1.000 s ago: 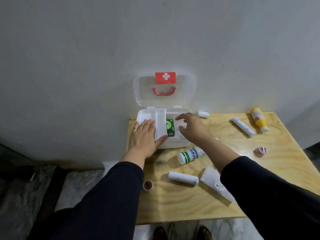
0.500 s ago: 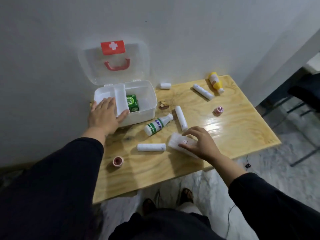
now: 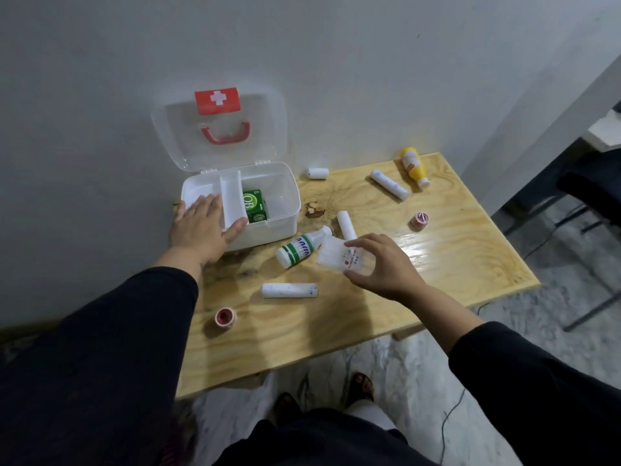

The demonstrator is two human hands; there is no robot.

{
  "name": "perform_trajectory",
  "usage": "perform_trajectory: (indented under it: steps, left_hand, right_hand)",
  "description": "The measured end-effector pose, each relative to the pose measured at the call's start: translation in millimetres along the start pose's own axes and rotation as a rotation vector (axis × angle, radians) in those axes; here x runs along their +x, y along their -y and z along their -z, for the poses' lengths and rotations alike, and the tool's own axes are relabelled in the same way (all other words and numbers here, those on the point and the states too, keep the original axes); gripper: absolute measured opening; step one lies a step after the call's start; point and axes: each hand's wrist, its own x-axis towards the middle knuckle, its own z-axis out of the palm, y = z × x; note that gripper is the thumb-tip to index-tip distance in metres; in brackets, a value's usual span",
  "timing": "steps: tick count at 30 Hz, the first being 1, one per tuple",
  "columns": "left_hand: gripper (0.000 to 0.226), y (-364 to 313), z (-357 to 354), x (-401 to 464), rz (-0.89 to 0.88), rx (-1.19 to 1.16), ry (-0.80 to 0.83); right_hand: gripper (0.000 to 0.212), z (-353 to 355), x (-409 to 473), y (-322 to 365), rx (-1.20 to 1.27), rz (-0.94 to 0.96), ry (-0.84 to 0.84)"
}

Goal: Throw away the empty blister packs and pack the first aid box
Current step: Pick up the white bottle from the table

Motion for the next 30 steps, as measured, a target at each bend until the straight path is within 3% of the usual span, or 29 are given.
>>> perform_trajectory:
  steps: [9, 19, 23, 30]
  left_hand:
    - [0.089, -2.0, 2.7, -2.7, -0.009, -0.012, 0.050]
    - [0.091, -3.7, 3.9, -3.1, 0.015, -0.025, -0.003]
    - [0.096, -4.5, 3.8, -2.5, 0.018, -0.043, -0.017]
    - [0.088, -3.0, 4.3, -3.9, 0.015, -0.052, -0.027]
  right_hand:
    - [0.052, 32.1, 85.3, 56.3, -0.262, 0.170, -0.069]
    - [0.047, -6.2, 169.4, 118.6, -0.577, 0.279, 0.123]
    - [0.046, -27.4, 179.6, 125.9, -0.517, 0.271, 0.144]
    - [0.053, -50.9, 189.6, 131.4, -0.159, 0.142, 0.148]
